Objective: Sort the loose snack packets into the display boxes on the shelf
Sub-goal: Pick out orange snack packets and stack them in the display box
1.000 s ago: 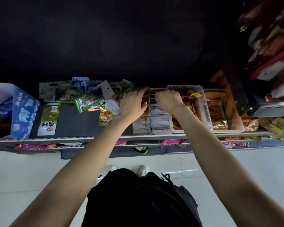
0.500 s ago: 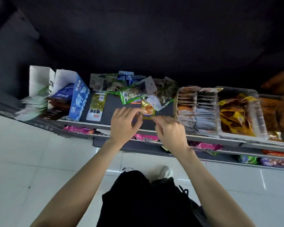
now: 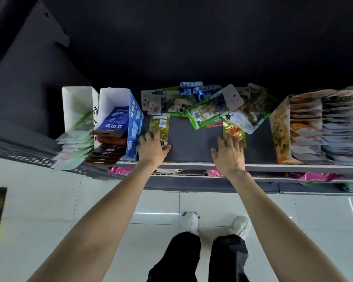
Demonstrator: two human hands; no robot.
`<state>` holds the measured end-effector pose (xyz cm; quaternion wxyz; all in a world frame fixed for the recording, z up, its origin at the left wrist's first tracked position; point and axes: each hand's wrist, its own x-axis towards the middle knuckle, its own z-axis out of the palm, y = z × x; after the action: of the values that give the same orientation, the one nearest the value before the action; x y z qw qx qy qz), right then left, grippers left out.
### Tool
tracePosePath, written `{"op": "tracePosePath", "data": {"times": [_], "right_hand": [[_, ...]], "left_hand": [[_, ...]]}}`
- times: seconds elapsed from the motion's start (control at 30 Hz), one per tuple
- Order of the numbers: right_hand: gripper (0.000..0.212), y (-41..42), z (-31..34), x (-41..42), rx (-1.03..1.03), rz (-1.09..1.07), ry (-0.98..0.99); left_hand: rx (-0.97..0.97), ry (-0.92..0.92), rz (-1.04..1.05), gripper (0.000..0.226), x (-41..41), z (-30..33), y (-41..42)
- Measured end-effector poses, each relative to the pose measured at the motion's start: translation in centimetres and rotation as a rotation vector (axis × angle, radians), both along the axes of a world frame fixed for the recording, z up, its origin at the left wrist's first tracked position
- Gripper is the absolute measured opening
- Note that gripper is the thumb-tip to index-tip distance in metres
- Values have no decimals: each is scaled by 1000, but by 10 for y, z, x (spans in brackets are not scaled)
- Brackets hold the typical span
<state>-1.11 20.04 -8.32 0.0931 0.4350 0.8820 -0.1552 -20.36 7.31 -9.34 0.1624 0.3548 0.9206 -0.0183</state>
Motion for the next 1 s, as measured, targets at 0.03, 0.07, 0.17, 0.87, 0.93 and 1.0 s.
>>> {"op": "tracePosePath", "data": {"times": [0.03, 0.07, 0.17, 0.87, 0.93, 1.0], "right_hand": [[54, 3, -2, 1, -2, -5, -23], [55, 4, -4, 1, 8, 8, -38], [55, 2, -6, -1, 41, 56, -36], [49, -8, 97, 66, 627, 70, 558], [15, 12, 108, 97, 775, 53, 596], [13, 31, 118, 130, 744, -15, 659]], "left_hand": [[20, 12, -44, 68, -2, -1, 1], [49, 8, -99, 64, -2, -1, 1], [133, -97, -210, 59, 2, 1, 4], [657, -946, -16, 31, 126, 131, 83], [632, -897, -156, 30, 150, 142, 97], [673, -793, -279, 38, 172, 152, 111]]}}
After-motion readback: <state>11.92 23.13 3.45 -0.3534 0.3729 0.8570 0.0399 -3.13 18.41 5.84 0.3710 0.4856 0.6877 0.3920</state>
